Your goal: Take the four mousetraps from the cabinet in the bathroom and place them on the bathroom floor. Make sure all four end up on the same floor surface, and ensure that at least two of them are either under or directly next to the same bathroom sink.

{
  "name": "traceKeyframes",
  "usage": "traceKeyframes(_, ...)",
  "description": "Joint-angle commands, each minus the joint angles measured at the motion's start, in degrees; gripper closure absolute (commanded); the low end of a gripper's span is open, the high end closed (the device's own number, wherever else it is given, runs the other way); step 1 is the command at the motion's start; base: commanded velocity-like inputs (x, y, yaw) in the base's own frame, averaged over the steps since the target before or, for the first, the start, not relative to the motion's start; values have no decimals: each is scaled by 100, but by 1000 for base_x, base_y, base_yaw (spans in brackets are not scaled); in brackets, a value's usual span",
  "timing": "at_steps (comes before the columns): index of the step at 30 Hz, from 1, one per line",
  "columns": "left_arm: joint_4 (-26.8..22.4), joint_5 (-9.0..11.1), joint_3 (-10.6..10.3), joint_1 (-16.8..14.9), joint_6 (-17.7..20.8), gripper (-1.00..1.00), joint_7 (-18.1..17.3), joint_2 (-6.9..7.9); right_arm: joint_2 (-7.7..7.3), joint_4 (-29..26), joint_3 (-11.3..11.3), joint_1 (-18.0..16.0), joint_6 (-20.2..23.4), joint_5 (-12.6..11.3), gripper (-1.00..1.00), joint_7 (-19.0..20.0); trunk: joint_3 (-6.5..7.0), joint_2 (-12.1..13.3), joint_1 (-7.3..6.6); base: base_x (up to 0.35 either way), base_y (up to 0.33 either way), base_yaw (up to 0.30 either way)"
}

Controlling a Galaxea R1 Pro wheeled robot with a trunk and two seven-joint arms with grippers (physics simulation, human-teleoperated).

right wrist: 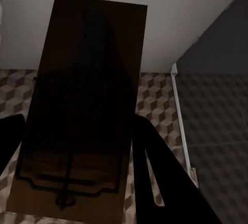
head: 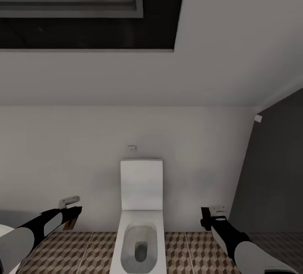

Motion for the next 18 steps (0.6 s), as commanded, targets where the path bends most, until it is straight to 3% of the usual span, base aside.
traceKeyframes(1, -16, 36, -37, -1, -27, 100, 54, 7, 0, -11, 8, 1, -31, 24, 100, -6, -21, -45, 24, 0, 0, 0)
traceKeyframes(6, 2, 30, -38, 2, -171, 100, 54, 4, -2, -11, 4, 1, -330, 10, 100, -6, -110, -246, 134, 0, 0, 0)
traceKeyframes(18, 22, 14, -37, 7, -122, 100, 63, 3, 5, 7, 4, 0, -353, -43, 100, 2, -326, -727, 398, 0, 0, 0)
